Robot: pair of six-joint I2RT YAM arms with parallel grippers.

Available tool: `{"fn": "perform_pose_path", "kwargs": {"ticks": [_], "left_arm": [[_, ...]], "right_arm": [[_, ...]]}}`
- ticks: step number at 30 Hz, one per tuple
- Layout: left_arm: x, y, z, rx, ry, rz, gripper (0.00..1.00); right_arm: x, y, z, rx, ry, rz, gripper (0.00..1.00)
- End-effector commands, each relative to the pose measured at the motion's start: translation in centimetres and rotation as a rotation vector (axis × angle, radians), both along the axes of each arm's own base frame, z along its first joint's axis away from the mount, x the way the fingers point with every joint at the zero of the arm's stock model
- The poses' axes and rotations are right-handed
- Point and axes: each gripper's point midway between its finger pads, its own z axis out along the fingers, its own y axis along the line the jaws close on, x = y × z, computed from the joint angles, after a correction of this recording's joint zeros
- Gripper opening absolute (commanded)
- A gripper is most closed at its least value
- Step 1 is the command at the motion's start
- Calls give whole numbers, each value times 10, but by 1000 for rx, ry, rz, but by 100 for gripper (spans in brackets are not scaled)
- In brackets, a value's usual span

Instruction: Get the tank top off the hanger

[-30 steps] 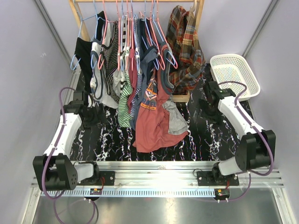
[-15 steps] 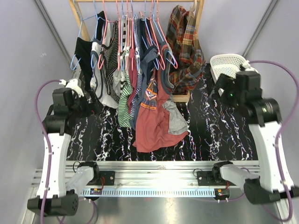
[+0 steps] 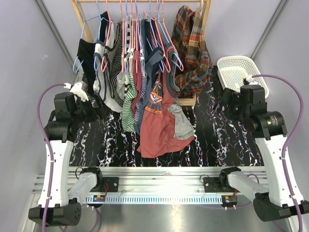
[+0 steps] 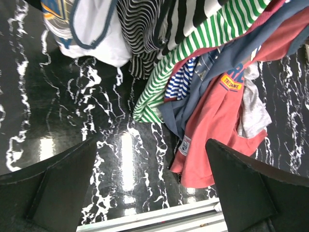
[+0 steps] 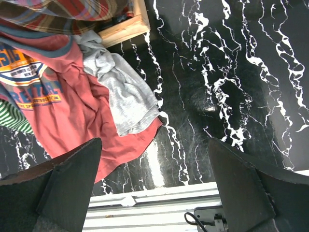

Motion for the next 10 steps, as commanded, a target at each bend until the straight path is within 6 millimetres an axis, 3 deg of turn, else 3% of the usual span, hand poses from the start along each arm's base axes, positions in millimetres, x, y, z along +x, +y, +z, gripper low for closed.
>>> {"fn": "perform_pose_path", "kwargs": {"ticks": [1,8,10], "left_arm": [[6,-10,9,-52,-52,-34,99],[10,-6,13,-60,-55,2,99],[10,-5,13,-53,-54,10,99]], "right_arm": [[3,4,21,26,-74,18,100],[4,0,34,33,-95,-23,100],[7,-1,25,22,-58,-34,100]]}}
